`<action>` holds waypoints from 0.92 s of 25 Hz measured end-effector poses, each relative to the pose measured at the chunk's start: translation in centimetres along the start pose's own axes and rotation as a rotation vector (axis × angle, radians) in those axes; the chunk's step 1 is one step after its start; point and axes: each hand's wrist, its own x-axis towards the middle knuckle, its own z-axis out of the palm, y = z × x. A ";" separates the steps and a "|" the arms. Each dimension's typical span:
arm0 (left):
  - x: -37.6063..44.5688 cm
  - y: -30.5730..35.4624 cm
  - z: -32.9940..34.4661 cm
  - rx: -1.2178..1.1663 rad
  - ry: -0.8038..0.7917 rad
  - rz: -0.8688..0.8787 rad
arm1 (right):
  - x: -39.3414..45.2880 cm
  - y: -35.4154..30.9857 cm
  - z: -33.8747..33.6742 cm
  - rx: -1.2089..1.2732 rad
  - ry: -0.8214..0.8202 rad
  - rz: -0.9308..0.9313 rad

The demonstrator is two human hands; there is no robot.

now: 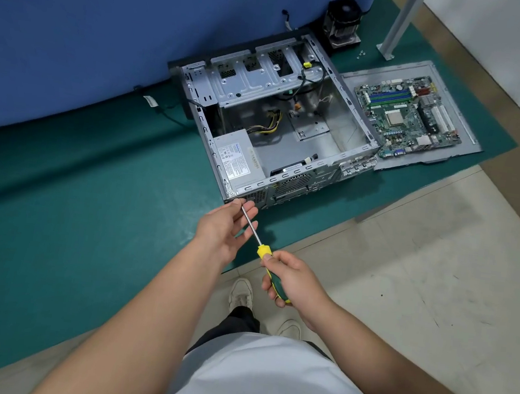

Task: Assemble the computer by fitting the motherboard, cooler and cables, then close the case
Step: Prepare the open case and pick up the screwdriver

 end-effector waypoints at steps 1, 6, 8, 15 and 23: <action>0.1 0.0 -0.1 -0.001 -0.001 0.005 | 0.1 0.0 0.0 0.007 -0.004 0.001; -0.2 0.2 -0.7 0.043 -0.021 0.040 | 0.1 0.2 0.4 0.037 0.005 0.007; -0.6 0.4 -1.3 0.239 0.019 0.121 | 0.1 0.0 0.6 0.044 0.003 0.020; 0.8 2.9 -3.3 1.591 0.114 1.026 | -0.6 -0.9 0.9 0.172 -0.021 0.108; 3.6 4.7 -3.1 1.937 0.079 1.060 | -0.8 -1.7 1.3 0.277 -0.042 0.169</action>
